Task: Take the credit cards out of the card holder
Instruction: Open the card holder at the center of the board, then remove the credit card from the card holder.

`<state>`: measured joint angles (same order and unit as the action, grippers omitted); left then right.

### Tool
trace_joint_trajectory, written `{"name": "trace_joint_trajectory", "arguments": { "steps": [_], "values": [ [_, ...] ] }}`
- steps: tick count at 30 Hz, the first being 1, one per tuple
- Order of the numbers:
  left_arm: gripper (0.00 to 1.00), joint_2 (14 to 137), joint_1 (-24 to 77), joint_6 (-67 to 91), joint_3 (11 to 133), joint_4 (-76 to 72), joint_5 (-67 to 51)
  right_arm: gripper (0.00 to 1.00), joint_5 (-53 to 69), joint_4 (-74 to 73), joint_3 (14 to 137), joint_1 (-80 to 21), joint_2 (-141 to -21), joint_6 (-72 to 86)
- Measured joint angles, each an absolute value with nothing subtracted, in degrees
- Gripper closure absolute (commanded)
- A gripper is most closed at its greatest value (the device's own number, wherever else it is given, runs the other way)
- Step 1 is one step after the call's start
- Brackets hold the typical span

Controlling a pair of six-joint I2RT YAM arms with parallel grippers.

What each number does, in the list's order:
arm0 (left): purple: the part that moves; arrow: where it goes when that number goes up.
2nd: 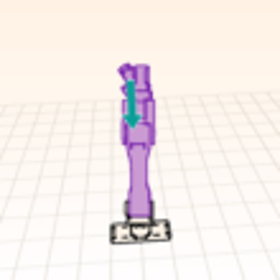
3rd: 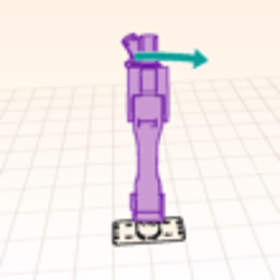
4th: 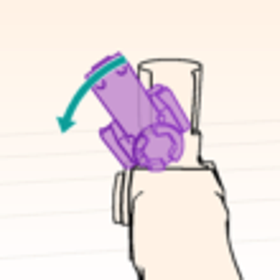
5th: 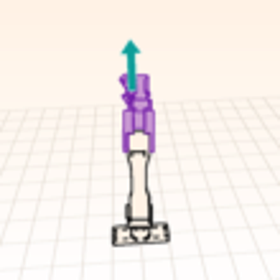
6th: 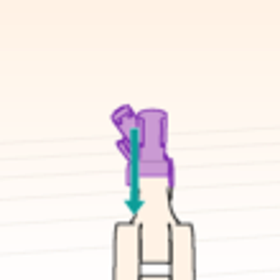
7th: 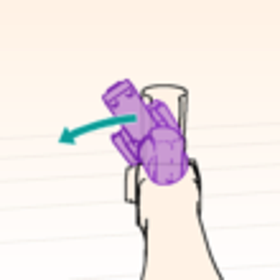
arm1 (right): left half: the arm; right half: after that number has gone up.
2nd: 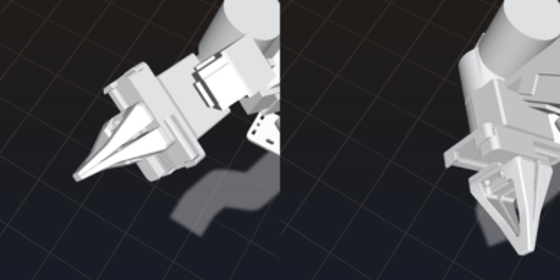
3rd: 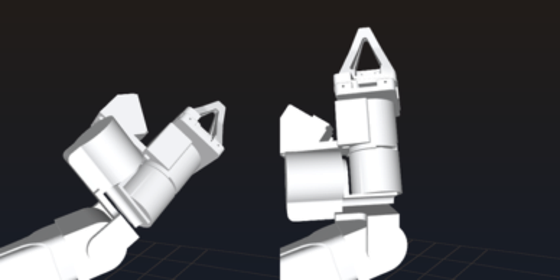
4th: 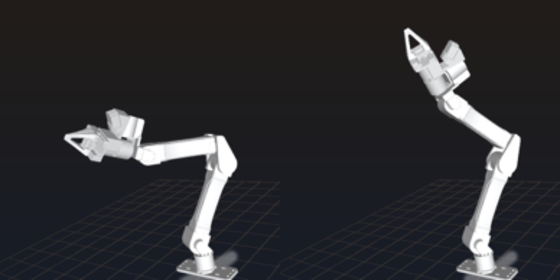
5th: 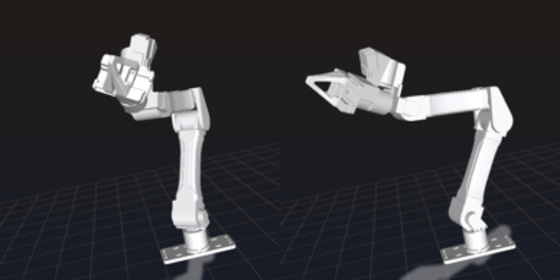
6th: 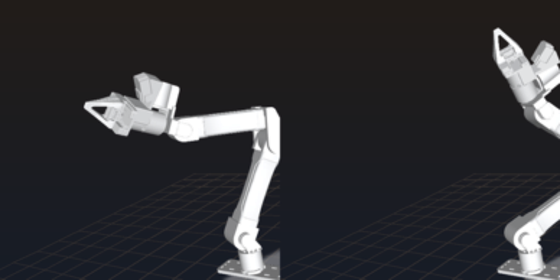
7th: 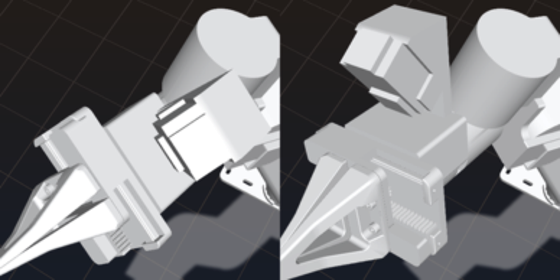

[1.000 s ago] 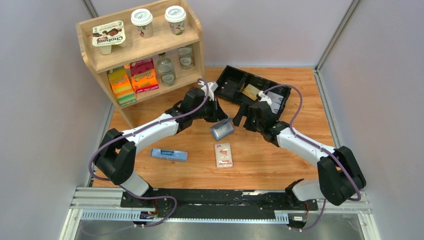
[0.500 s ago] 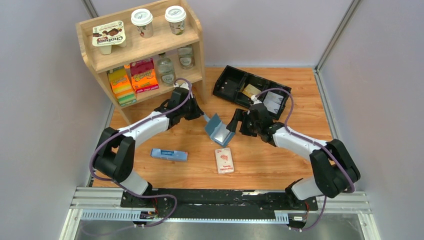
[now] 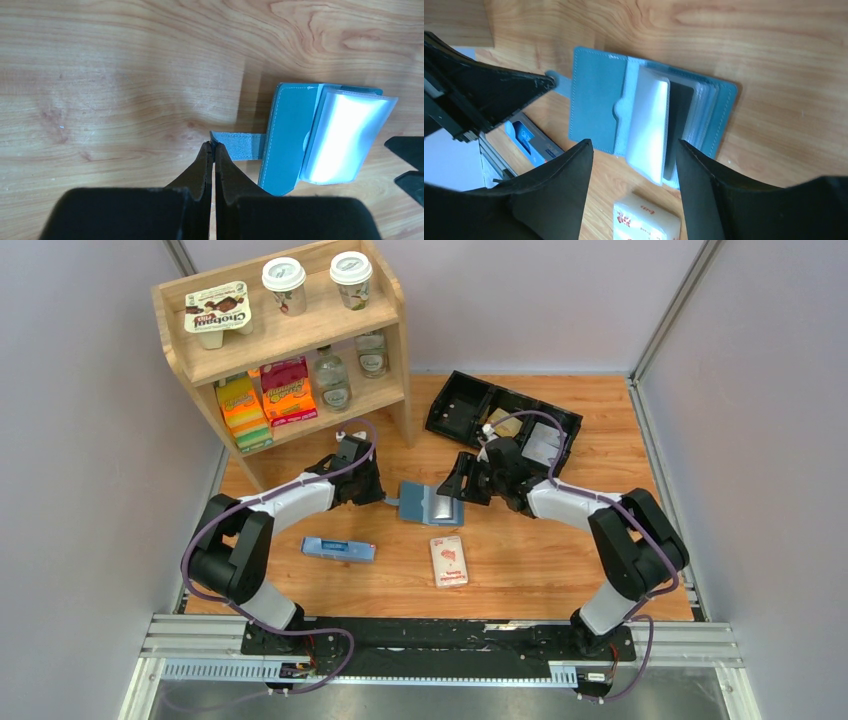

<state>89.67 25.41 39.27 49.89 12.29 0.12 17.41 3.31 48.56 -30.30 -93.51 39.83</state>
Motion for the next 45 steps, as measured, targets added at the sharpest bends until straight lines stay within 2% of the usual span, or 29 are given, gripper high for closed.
{"name": "trace_joint_trajectory", "arguments": {
  "steps": [16, 21, 45],
  "values": [
    [1.0, 90.1, 25.4, 38.4, 49.7, 12.6, -1.9, 0.37, 17.5, 3.4, 55.7, -30.3, -101.3, 38.5],
    [1.0, 90.2, 25.4, 38.3, 49.6, 12.6, -2.5, 0.3, 14.7, 2.5, 55.7, -30.3, -101.2, 37.6],
    [1.0, 90.3, 25.4, 38.0, 49.4, 12.6, -2.7, 0.33, 15.6, 1.8, 58.9, -30.3, -103.0, 35.3]
  ]
}}
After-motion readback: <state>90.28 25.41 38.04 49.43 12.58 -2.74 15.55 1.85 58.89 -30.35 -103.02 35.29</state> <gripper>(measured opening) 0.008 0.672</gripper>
